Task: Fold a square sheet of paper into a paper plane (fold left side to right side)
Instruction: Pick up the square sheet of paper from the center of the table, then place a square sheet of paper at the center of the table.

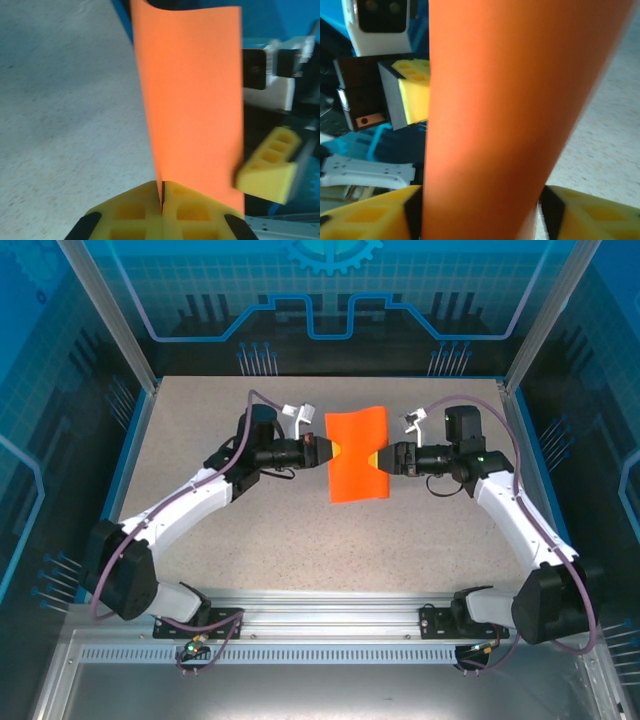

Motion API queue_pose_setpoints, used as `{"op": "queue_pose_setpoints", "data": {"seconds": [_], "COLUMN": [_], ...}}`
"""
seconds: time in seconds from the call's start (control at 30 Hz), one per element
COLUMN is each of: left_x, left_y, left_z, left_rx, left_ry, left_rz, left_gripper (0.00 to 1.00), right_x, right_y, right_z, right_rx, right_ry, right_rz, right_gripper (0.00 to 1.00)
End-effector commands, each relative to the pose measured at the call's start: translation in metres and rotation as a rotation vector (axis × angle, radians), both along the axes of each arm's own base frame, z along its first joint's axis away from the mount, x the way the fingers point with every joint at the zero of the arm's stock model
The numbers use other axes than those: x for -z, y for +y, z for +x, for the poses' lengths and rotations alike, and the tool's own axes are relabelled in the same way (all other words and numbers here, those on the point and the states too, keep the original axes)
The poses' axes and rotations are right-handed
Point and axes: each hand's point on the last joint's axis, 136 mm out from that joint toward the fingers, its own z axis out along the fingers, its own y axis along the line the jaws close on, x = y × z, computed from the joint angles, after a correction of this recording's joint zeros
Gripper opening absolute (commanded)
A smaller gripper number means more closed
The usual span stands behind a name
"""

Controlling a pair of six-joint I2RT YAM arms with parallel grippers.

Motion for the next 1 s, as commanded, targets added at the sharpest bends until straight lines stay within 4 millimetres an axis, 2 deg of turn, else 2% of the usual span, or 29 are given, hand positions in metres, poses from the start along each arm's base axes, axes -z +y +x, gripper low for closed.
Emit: {"op": "queue_pose_setpoints", "data": {"seconds": [0.0, 0.07, 0.2, 0.43, 0.6, 0.83, 0.97], "left_x": [0.056, 0.080, 0.119, 0.162, 0.175, 0.171, 0.173], "left_y": [0.010, 0.015, 0.033, 0.053, 0.063, 0.060, 0.057], "left_z": [0.000, -0.002, -0.001, 0.011, 0.016, 0.019, 0.018], "left_rx": [-0.020, -0.023, -0.035, -0.039, -0.055, -0.046, -0.044], "left_ry": [0.093, 0.134, 0.185, 0.263, 0.303, 0.306, 0.322], "left_rz": [0.163, 0.234, 0.392, 0.542, 0.597, 0.587, 0.571], "left_gripper": [0.00, 0.00, 0.01, 0.02, 0.03, 0.06, 0.12], "right_x": [0.044, 0.065, 0.108, 0.135, 0.152, 0.186, 0.212], "right_y": [-0.021, -0.031, -0.050, -0.030, -0.013, 0.013, 0.023], "right_z": [-0.002, -0.001, -0.001, 0.005, 0.017, 0.039, 0.046], "right_rx": [0.066, 0.103, 0.158, 0.144, 0.156, 0.141, 0.138], "right_ry": [0.094, 0.139, 0.256, 0.321, 0.355, 0.396, 0.433], "right_rz": [-0.201, -0.287, -0.436, -0.383, -0.344, -0.363, -0.412], "right_gripper": [0.79, 0.86, 0.91, 0.92, 0.72, 0.44, 0.33]}}
